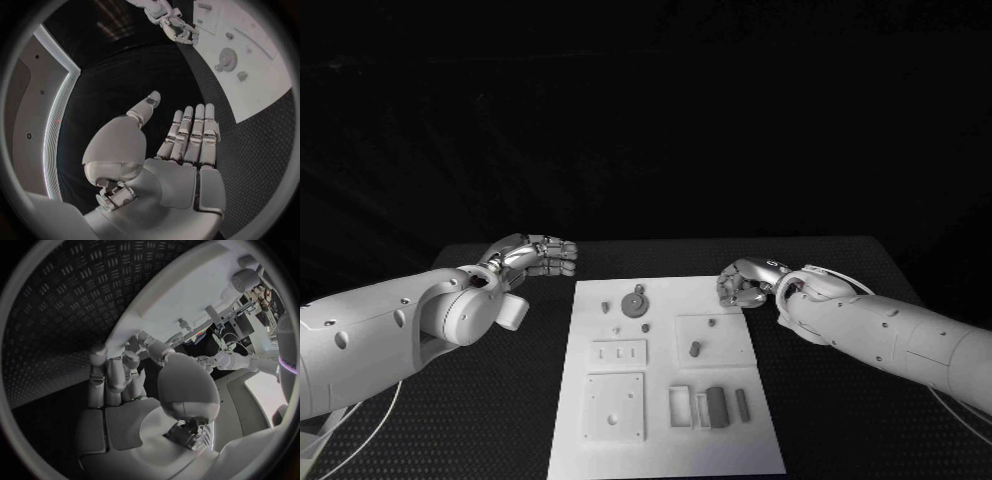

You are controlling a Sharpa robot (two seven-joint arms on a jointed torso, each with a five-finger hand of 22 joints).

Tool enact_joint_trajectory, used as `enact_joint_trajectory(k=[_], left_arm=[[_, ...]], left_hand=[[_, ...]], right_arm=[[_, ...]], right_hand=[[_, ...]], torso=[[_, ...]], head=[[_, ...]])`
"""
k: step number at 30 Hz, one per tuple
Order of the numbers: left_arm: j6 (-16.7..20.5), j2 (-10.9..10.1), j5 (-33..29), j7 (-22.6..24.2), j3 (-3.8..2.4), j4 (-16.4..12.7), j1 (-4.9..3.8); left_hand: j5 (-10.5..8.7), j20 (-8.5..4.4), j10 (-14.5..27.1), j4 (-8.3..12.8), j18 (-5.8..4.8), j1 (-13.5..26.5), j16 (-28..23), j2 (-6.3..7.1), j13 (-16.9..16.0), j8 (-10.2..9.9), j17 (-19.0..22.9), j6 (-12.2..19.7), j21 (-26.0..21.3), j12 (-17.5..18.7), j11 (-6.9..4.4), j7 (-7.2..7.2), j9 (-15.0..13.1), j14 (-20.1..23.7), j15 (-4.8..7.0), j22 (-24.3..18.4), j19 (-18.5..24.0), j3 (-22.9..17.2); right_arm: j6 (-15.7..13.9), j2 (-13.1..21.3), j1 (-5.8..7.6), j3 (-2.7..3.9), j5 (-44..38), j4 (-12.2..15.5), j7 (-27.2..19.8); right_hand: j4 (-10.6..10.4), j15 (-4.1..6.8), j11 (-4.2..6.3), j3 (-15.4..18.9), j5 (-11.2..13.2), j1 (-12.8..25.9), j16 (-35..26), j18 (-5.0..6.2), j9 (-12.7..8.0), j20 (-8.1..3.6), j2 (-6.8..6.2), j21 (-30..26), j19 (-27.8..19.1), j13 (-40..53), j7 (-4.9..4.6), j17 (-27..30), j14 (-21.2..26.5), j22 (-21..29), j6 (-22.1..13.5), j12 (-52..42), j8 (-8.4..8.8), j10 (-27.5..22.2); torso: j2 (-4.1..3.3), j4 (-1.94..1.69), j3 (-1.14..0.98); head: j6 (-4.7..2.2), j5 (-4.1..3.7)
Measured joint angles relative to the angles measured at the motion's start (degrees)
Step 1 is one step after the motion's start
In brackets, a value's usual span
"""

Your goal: Assemble the parts on the task board

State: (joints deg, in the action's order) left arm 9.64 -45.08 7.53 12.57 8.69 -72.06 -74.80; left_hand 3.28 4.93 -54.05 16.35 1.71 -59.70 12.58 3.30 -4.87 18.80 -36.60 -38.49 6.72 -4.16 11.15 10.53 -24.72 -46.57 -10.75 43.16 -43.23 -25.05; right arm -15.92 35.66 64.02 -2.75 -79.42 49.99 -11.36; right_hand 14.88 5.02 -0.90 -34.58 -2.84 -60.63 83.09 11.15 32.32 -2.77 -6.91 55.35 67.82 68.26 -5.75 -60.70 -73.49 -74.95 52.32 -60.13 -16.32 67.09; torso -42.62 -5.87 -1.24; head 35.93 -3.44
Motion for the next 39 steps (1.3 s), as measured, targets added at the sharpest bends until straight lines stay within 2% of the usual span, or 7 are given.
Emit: enact_joint_trajectory(k=[9, 13, 21, 31, 33, 35, 39], left_arm=[[-0.02, -0.04, 0.01, -0.02, 0.0, -0.01, 0.0], [-0.03, -0.06, 0.01, -0.03, 0.0, -0.02, 0.0], [-0.03, -0.06, 0.02, -0.03, 0.0, -0.02, 0.0], [-0.05, -0.06, 0.04, 0.02, -0.01, 0.0, 0.0], [-0.05, -0.08, 0.06, 0.02, -0.01, -0.04, 0.0], [-0.04, -0.09, 0.18, -0.04, -0.01, -0.12, 0.0], [0.01, -0.17, 1.15, -0.45, -0.01, -0.31, -0.01]], left_hand=[[0.0, 0.0, 0.0, 0.0, -0.01, 0.0, 0.0, 0.0, 0.0, 0.0, 0.01, 0.0, 0.0, 0.0, 0.0, 0.0, 0.0, 0.0, 0.0, 0.0, 0.0, 0.0], [0.0, 0.0, 0.0, 0.0, -0.01, 0.0, 0.0, 0.0, 0.0, 0.0, 0.01, 0.0, 0.0, 0.0, 0.0, 0.0, 0.0, 0.0, 0.0, 0.0, 0.0, 0.0], [0.0, 0.0, -0.04, 0.0, -0.05, 0.0, 0.0, 0.0, 0.0, 0.0, 0.0, -0.06, -0.24, 0.0, -0.04, -0.01, -0.01, 0.0, 0.0, -0.01, 0.0, 0.0], [0.0, 0.11, -0.23, 0.0, -0.04, 0.03, 0.0, -0.03, 0.0, 0.0, -0.05, -0.52, -0.24, 0.0, -0.19, 0.1, -0.01, 0.0, 0.0, -0.01, -0.11, 0.0], [0.0, -0.07, -1.12, 0.0, 0.15, 0.16, 0.0, -0.16, -0.05, 0.0, -0.23, -0.92, -0.24, -0.06, 0.25, 0.13, -0.01, -0.27, 0.2, 0.1, -0.47, 0.0], [0.0, -0.21, -2.23, 0.0, 0.76, 0.22, 0.16, -0.22, -0.41, 0.24, -0.48, -1.37, -0.24, -0.62, 0.03, 0.11, -0.01, -1.08, 0.42, 0.27, -1.03, 0.0], [0.0, -0.84, -4.79, -0.18, 0.89, 0.25, 1.59, -0.25, -1.31, 0.94, -1.35, -3.17, 0.32, -1.79, -1.0, 0.42, -0.18, -3.16, 1.22, 0.7, -2.91, 0.18]], right_arm=[[0.07, -0.02, 0.01, 0.02, 0.06, -0.04, -0.05], [0.08, 0.01, 0.01, 0.02, 0.13, -0.03, -0.09], [-0.26, 0.14, -0.06, -0.03, 0.38, 0.28, 0.17], [-0.75, 0.38, -0.16, -0.08, 0.49, 1.09, 0.69], [-0.92, 0.58, -0.21, -0.11, 0.49, 1.53, 0.89], [-1.11, 0.9, -0.27, -0.15, 0.49, 2.26, 1.23], [-1.04, 1.61, -0.12, -0.14, 0.18, 4.24, 2.5]], right_hand=[[0.15, 0.19, 0.09, -0.15, 0.0, 0.0, 0.0, 0.01, -0.01, 0.0, 0.0, 0.0, -0.01, -0.01, -0.07, 0.01, -0.2, 0.0, 0.23, 0.0, 0.0, 0.09], [0.3, 0.19, 0.09, -0.3, 0.0, -0.2, 0.0, 0.02, 0.0, -0.1, 1.22, 0.0, -0.13, -0.07, 0.13, 0.01, -0.2, 0.0, 0.43, 0.0, -0.23, 0.1], [1.49, 1.13, 1.44, -1.01, 0.02, -1.38, 0.0, 0.83, 0.79, -0.2, 3.32, 0.07, -0.26, -0.15, 2.49, 0.04, -0.29, 0.0, 2.82, 0.0, -1.98, 0.39], [1.57, 1.22, 1.74, -0.93, 0.03, -2.29, -0.01, 0.83, 1.33, -0.29, 4.21, 0.23, -0.36, -0.15, 2.5, 0.03, -0.37, 0.0, 2.82, -0.23, -2.05, 0.69], [1.58, 1.34, 1.74, -0.92, 0.03, -2.35, 0.05, 0.83, 1.33, -0.29, 4.26, 0.23, -0.36, -0.15, 2.5, -0.02, -0.5, 0.0, 2.82, -0.23, -2.05, 0.69], [1.58, 1.42, 1.74, -0.92, 0.03, -2.35, 0.22, 0.84, 1.33, -0.29, 4.26, 0.23, -0.36, -0.15, 2.5, -0.03, -0.57, 0.0, 2.82, -0.23, -2.05, 0.69], [1.74, 1.53, 1.73, -0.76, 0.18, -2.36, 0.22, 0.84, 1.33, -0.29, 4.26, 0.23, -0.36, -0.15, 2.52, -0.09, -0.48, 0.0, 2.84, -0.23, -2.05, 0.69]], torso=[[-0.02, 0.02, -0.02], [-0.03, 0.02, -0.02], [-0.04, 0.02, -0.01], [-0.03, 0.02, -0.04], [-0.03, 0.02, -0.05], [-0.03, 0.05, -0.05], [0.0, 0.13, -0.05]], head=[[0.09, -0.01], [0.09, -0.09], [0.09, -0.13], [0.14, -0.03], [0.16, -0.02], [0.13, 0.03], [-0.09, 0.09]])
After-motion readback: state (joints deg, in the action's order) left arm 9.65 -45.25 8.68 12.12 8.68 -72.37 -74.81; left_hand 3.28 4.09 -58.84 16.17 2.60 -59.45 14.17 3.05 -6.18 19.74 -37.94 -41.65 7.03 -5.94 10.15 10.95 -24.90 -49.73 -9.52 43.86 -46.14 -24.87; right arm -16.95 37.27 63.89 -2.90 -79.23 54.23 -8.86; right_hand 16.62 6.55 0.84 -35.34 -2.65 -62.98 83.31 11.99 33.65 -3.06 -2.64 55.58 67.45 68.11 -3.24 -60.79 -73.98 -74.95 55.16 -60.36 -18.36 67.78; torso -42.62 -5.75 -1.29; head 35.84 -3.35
